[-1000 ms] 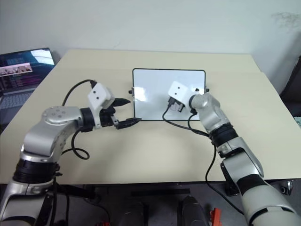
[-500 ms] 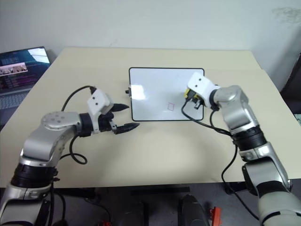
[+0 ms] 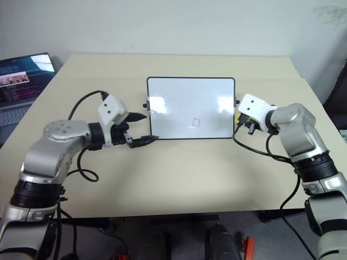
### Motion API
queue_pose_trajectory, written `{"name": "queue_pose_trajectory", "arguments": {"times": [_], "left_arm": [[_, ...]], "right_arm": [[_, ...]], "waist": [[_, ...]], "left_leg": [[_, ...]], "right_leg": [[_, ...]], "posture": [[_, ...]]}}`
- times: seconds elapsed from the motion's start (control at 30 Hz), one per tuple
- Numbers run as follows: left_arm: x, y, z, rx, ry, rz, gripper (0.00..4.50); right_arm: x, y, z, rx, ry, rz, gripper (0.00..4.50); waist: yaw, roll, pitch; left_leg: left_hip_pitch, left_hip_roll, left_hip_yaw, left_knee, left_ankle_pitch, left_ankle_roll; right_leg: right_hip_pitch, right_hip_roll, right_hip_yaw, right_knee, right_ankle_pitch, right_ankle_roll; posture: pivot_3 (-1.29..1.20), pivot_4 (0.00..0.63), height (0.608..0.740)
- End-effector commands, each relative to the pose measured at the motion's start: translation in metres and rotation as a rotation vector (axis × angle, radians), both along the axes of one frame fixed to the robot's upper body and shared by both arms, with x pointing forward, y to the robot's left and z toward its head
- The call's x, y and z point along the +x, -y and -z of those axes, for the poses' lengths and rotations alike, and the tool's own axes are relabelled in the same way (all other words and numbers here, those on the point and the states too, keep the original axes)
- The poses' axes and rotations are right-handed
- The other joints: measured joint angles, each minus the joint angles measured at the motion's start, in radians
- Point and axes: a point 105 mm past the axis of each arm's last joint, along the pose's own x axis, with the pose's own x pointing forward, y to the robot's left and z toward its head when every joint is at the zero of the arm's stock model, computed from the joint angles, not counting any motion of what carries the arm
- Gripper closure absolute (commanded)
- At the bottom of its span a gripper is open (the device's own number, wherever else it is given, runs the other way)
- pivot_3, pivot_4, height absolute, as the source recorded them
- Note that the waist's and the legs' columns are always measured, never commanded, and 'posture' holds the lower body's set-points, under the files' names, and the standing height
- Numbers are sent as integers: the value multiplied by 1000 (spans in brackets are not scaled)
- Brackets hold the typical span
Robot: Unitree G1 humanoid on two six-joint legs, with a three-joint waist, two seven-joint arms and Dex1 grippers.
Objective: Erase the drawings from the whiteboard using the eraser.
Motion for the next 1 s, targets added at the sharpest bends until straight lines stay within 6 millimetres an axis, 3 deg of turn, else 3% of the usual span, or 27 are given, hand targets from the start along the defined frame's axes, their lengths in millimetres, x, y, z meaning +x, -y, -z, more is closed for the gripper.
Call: {"name": "queue_pose_trajectory", "arguments": {"times": [0.03,0.37,0.8,1.0], "left_arm": [[-6,5,-6,17,33,31,0],[-12,5,-2,25,29,17,0],[-9,8,-5,-26,43,8,0],[-8,9,-6,-27,48,9,0]], "right_arm": [[4,-10,-14,-24,54,-48,3497],[3,-26,-23,9,63,-111,3497],[17,-51,-58,183,220,-111,3497],[15,-56,-53,185,196,-124,3497]], "waist": [[2,0,0],[4,0,0],[5,0,0],[5,0,0]], "left_leg": [[0,0,0,0,0,0],[0,0,0,0,0,0],[0,0,0,1,0,0],[0,0,-1,1,0,0]], "right_leg": [[0,0,0,0,0,0],[0,0,0,0,0,0],[0,0,0,1,3,-5],[0,0,0,1,3,-5]], "posture": [[0,150,740],[0,150,740],[0,150,740],[0,150,740]]}}
